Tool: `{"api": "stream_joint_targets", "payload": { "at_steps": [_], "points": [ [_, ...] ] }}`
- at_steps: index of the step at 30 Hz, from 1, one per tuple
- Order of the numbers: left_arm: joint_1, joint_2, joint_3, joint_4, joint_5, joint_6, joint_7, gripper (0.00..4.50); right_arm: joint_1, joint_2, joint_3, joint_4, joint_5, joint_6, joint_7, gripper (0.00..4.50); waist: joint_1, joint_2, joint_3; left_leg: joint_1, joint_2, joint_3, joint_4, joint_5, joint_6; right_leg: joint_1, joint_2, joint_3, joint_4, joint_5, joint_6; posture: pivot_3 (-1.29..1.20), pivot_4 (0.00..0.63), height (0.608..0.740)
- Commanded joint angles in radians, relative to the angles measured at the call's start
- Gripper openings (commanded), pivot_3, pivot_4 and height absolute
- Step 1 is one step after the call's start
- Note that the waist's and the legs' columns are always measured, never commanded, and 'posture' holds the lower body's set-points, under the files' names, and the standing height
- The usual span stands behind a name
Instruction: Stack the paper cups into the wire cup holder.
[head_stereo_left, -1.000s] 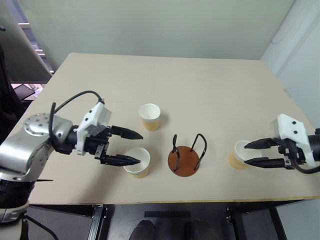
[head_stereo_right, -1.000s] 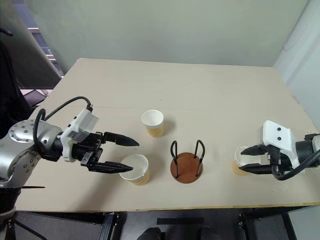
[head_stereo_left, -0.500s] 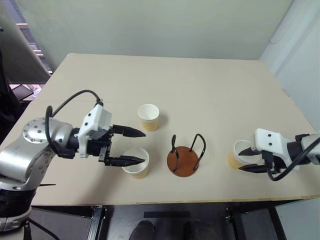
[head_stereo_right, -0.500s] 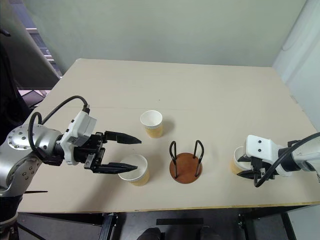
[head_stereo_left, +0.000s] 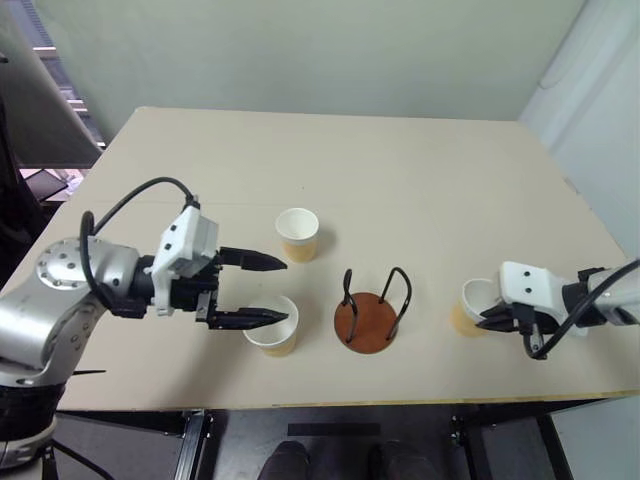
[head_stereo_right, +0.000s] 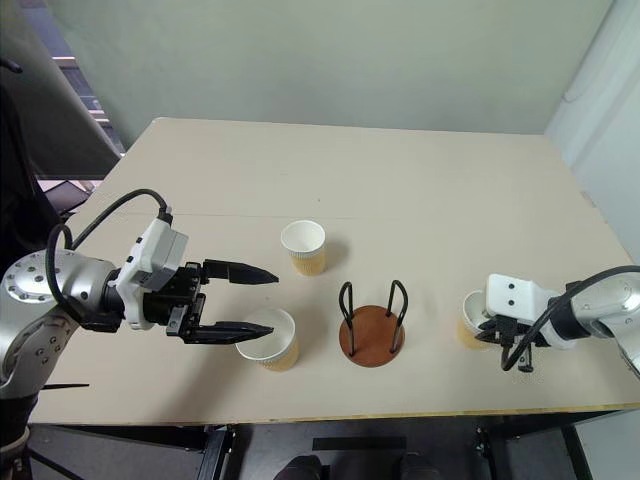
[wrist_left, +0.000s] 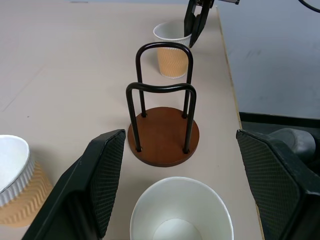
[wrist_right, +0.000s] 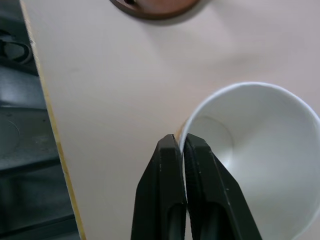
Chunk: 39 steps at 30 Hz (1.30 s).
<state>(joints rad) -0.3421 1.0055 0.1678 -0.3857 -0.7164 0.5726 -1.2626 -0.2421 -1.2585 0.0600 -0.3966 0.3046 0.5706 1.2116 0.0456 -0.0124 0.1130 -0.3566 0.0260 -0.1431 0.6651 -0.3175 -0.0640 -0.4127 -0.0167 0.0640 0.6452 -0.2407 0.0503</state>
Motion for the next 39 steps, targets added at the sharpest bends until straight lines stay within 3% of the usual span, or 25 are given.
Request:
{"api": "stream_joint_targets", "payload": {
  "at_steps": [1,5,11,15,19,23,30,39],
  "points": [
    [0.001,0.016,0.039,-0.023,-0.016,0.000,0.003,3.80,-0.005,-0.006,-0.007,0.025,-0.030,-0.036,0.012,0.03,0.000,0.000,0.000,0.000,0.000,0.000,0.000,0.000,0.000,0.000,0.000,0.000,0.000,0.000,0.000,0.00,0.150,0.740],
    [0.007,0.022,0.055,-0.021,-0.021,0.000,-0.001,3.80,-0.029,-0.014,-0.071,0.042,0.018,-0.047,0.053,0.03,0.000,0.000,0.000,0.001,0.001,0.001,0.000,0.000,0.000,0.001,0.000,0.000,0.000,0.000,0.000,0.00,0.150,0.740],
    [0.022,0.029,0.071,-0.025,-0.024,0.000,0.005,3.80,-0.254,0.017,-0.220,0.034,0.303,0.069,0.131,0.03,-0.001,0.001,0.000,0.000,0.002,0.006,0.001,0.000,-0.001,-0.001,0.005,0.004,0.000,0.000,0.000,0.00,0.150,0.740],
    [0.025,0.027,0.071,-0.027,-0.025,0.002,0.009,3.80,-0.411,0.050,-0.206,0.034,0.389,0.117,0.128,0.03,-0.004,0.001,0.000,0.002,0.002,0.008,0.000,-0.001,-0.003,-0.001,0.012,0.007,0.000,0.000,-0.001,0.00,0.150,0.740],
    [0.026,0.030,0.073,-0.027,-0.028,0.004,0.006,3.80,-0.578,0.165,-0.141,0.004,0.486,0.178,0.100,0.03,-0.009,0.001,0.001,0.004,0.004,0.009,0.000,-0.002,-0.004,-0.002,0.012,0.009,0.001,-0.001,-0.002,0.00,0.150,0.740],
    [0.022,0.038,0.080,-0.026,-0.029,0.004,0.006,3.80,-0.625,0.224,-0.063,-0.026,0.483,0.189,0.117,0.03,-0.010,0.001,0.000,0.005,0.004,0.011,-0.001,-0.002,-0.004,-0.002,0.014,0.012,0.002,-0.001,-0.002,0.00,0.150,0.740],
    [0.066,0.043,0.109,-0.059,-0.037,0.009,0.027,3.80,-0.605,0.242,0.096,-0.002,0.311,0.087,0.170,0.03,-0.010,0.001,0.000,0.005,0.005,0.011,0.000,-0.003,-0.003,-0.002,0.013,0.015,0.001,-0.001,-0.001,0.00,0.150,0.740],
    [0.108,0.049,0.146,-0.095,-0.051,0.021,0.054,3.80,-0.596,0.267,0.162,0.028,0.199,0.009,0.210,0.03,-0.011,0.001,0.000,0.006,0.005,0.012,0.000,-0.003,-0.003,-0.003,0.013,0.016,0.002,-0.001,-0.002,0.00,0.150,0.740]
  ]
}}
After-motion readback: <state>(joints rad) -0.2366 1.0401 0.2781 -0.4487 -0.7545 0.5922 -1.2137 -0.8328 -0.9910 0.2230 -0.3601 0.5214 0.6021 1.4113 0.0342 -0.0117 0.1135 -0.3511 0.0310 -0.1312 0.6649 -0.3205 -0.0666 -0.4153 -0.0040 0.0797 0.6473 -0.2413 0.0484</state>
